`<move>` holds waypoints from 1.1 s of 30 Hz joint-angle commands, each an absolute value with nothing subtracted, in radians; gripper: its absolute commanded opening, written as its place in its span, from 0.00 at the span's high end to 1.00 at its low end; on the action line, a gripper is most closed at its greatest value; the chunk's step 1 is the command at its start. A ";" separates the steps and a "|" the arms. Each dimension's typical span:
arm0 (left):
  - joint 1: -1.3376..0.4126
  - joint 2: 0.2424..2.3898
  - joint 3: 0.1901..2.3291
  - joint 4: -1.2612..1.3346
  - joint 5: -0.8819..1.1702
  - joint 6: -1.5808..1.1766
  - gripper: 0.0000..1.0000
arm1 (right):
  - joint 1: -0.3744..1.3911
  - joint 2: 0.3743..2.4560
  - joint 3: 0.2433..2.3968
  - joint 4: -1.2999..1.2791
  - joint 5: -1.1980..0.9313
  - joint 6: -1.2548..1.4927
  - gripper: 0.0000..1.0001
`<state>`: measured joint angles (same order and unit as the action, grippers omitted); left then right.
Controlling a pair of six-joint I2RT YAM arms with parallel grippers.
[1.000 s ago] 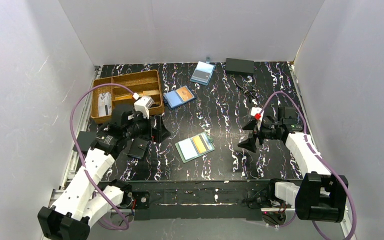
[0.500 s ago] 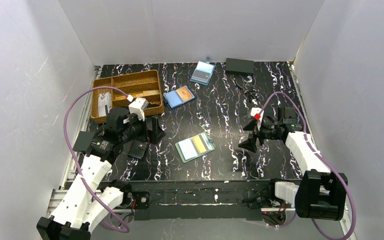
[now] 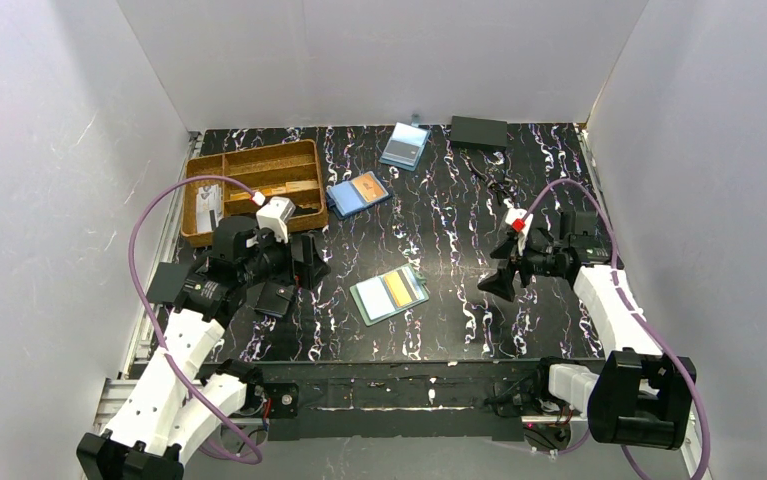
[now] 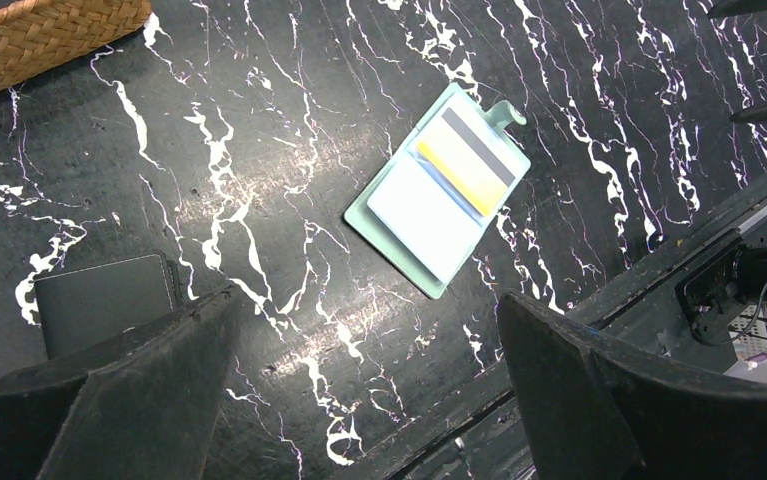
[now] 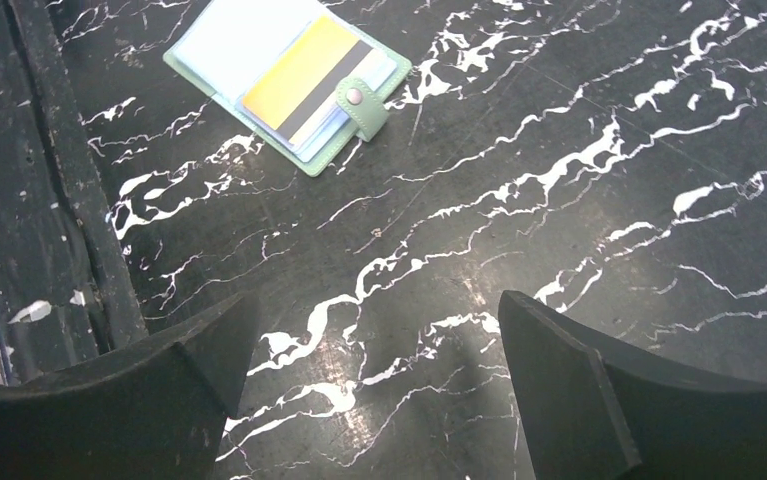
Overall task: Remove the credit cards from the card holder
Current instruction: Reset both arms
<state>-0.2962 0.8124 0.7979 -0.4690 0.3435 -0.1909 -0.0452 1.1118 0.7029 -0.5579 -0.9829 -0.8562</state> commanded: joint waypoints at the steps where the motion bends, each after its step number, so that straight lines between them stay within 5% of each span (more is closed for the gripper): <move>1: -0.292 0.815 0.799 -0.474 0.330 -0.184 0.02 | -0.065 1.089 0.766 -0.522 -0.956 -0.730 0.02; 11: -0.292 0.794 0.780 -0.426 0.372 -0.256 0.02 | -0.091 1.009 0.772 -0.354 -0.819 -0.395 0.02; 24: -0.292 0.702 0.832 -0.439 0.503 -0.651 0.02 | -0.092 1.015 1.103 -0.671 -0.779 -0.358 0.02; 33: -0.292 0.652 0.924 -0.564 0.475 -0.652 0.02 | -0.091 1.013 1.210 -0.611 -0.692 -0.067 0.02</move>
